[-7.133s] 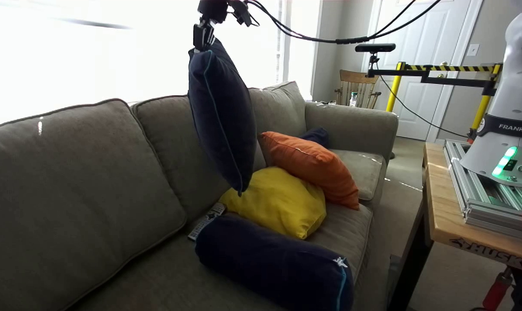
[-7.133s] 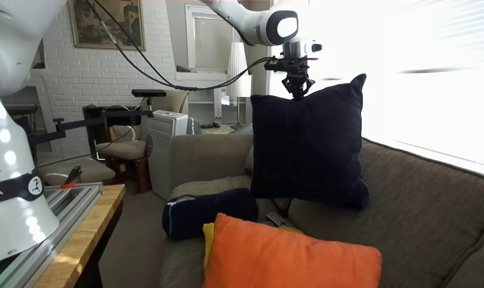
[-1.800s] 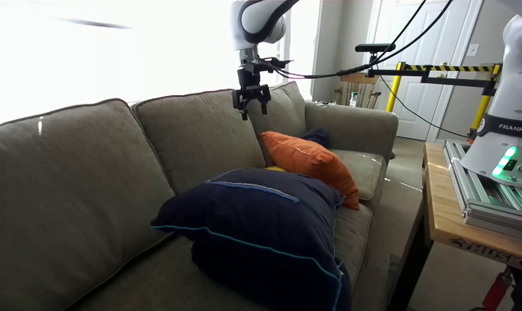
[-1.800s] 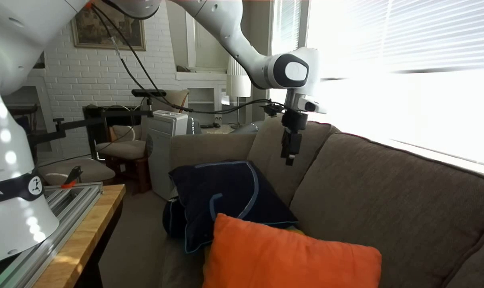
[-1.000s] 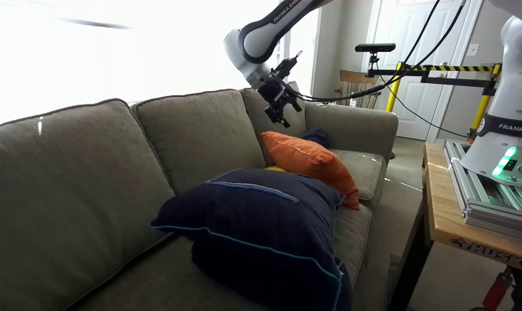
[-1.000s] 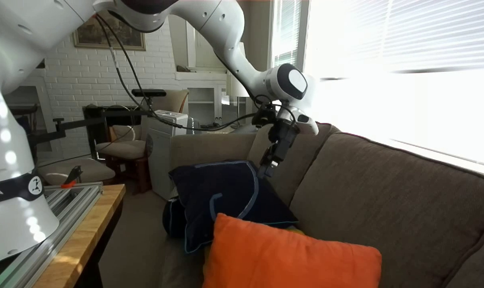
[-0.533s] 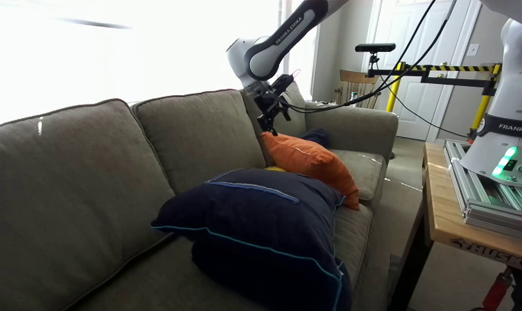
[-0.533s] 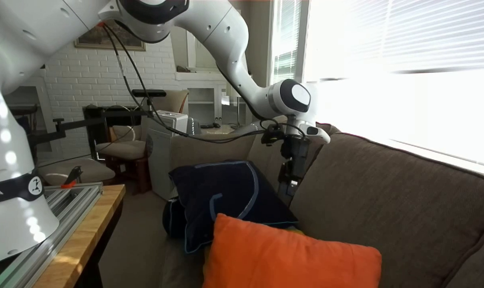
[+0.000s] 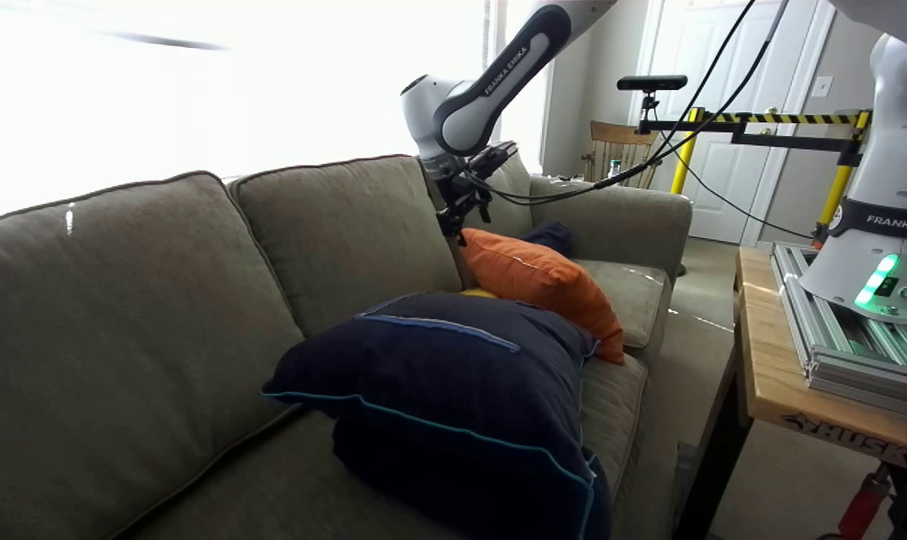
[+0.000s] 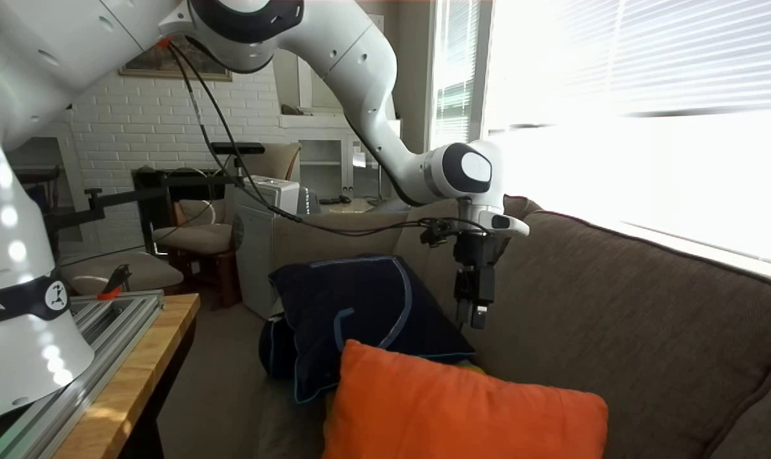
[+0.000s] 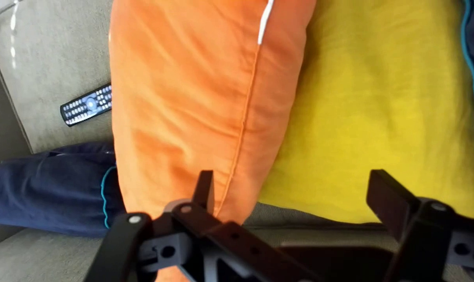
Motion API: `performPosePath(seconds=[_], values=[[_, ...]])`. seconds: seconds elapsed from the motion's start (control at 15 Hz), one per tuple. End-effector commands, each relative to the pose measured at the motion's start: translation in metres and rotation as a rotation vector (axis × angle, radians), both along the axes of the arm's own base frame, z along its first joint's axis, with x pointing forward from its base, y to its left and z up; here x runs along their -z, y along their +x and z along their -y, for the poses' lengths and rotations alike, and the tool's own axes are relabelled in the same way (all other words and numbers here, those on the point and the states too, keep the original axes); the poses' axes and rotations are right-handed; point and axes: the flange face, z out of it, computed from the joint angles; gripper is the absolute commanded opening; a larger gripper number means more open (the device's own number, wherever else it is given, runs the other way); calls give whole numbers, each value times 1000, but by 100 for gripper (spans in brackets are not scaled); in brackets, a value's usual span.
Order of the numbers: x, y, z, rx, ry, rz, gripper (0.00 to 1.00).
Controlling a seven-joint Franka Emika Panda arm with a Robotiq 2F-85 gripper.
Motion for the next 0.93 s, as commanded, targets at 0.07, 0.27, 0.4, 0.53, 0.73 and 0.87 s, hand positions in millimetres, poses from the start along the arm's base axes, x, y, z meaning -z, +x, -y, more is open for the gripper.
performPosePath(seconds=[0.07, 0.27, 0.4, 0.53, 0.73, 0.87], values=[[37, -31, 17, 49, -13, -64, 100], [57, -50, 25, 76, -43, -115, 100], [66, -62, 29, 102, -52, -135, 100], [74, -73, 30, 125, -61, -152, 100], [81, -87, 30, 154, -69, -176, 100], [86, -92, 30, 166, -70, -187, 74]])
